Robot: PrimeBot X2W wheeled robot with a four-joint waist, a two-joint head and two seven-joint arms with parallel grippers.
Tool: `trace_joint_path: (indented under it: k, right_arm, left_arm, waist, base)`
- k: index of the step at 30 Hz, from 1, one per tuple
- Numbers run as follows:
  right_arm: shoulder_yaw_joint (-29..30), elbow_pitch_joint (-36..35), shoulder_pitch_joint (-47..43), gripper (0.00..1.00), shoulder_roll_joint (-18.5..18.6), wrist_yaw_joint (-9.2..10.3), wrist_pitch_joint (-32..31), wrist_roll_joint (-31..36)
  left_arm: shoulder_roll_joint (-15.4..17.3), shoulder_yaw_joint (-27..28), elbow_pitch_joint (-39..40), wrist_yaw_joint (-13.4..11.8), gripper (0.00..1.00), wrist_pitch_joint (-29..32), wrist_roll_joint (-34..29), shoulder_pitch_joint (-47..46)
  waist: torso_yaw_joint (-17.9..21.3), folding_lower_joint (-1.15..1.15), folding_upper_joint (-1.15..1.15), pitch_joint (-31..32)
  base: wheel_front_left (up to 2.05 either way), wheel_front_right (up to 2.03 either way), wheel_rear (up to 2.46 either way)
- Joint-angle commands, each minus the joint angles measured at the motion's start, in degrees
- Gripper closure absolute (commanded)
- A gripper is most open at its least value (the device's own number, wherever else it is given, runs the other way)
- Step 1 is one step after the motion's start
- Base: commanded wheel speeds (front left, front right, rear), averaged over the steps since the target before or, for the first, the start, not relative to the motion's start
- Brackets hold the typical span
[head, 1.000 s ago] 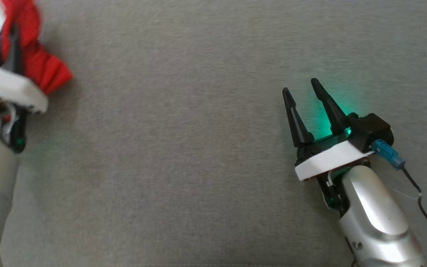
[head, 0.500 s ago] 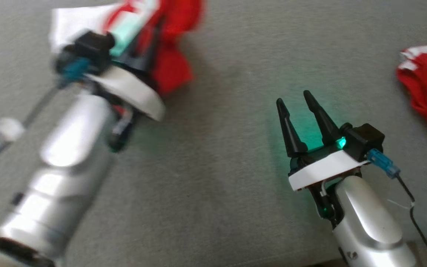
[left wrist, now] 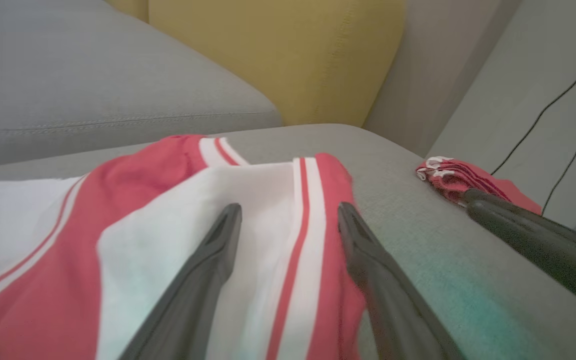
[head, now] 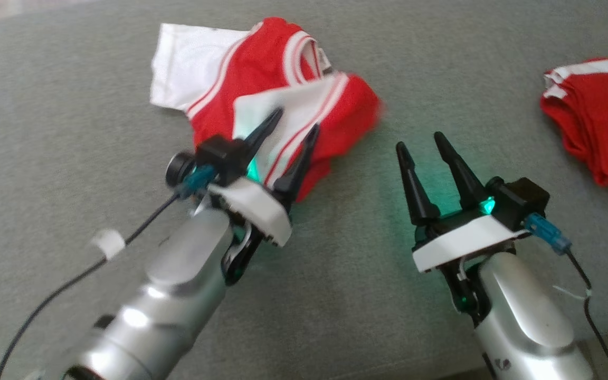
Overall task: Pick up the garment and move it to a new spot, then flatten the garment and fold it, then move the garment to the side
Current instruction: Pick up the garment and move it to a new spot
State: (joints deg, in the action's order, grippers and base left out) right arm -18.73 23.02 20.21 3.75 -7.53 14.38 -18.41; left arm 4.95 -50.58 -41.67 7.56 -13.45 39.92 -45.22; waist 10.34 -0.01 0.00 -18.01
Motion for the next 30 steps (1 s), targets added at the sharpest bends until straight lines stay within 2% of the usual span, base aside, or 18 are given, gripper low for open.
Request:
trace_joint_path:
  k: [1, 3, 6, 10, 14, 22, 30]
  right_arm:
    - [-0.48, -1.31, -1.09, 0.00, -0.87, 0.04, 0.62, -0.20]
    - [0.27, -0.95, -1.49, 0.00, -0.87, 0.04, 0.62, -0.04]
    - [1.60, -0.50, -2.15, 0.00, -0.87, 0.04, 0.62, 0.16]
    - [3.41, 0.43, -3.46, 0.00, -0.87, 0.04, 0.62, 0.43]
    - [5.41, 1.18, -5.10, 0.00, -0.87, 0.04, 0.62, 0.82]
    - [8.64, 2.14, -8.43, 0.00, -0.87, 0.04, 0.62, 2.10]
    - [9.92, 2.61, -11.80, 0.00, -0.87, 0.04, 0.62, 2.89]
  left_arm:
    - [0.53, 2.00, 0.72, -0.41, 0.00, -0.97, -0.18, -0.37]
    - [0.99, 4.12, 0.23, -1.46, 0.00, -1.42, -0.48, 1.59]
    - [2.99, 10.13, 4.51, -3.76, 0.00, -1.51, -3.26, 6.12]
    - [5.28, 19.54, 10.64, -6.29, 0.00, -1.53, -7.24, 15.79]
    - [5.68, 29.06, 16.59, -7.64, 0.00, -1.53, -11.40, 25.67]
    - [1.24, 43.73, 25.79, -6.56, 0.00, -1.54, -20.28, 40.41]
    - [-1.59, 49.49, 29.18, -3.80, 0.00, -1.54, -26.32, 47.92]
  waist:
    - [-1.41, 0.01, 0.00, 0.88]
    - [-2.68, 0.01, 0.00, 1.69]
    - [-4.60, 0.01, 0.00, 3.11]
    - [-6.76, 0.01, 0.00, 5.54]
    - [-8.33, 0.01, 0.00, 8.03]
    - [-9.77, 0.01, 0.00, 11.22]
    - [-10.00, 0.01, 0.00, 14.42]
  base:
    - [0.00, 0.00, 0.00]
    - [0.00, 0.00, 0.00]
    - [0.00, 0.00, 0.00]
    - [0.00, 0.00, 0.00]
    - [0.00, 0.00, 0.00]
    - [0.00, 0.00, 0.00]
    - [0.00, 0.00, 0.00]
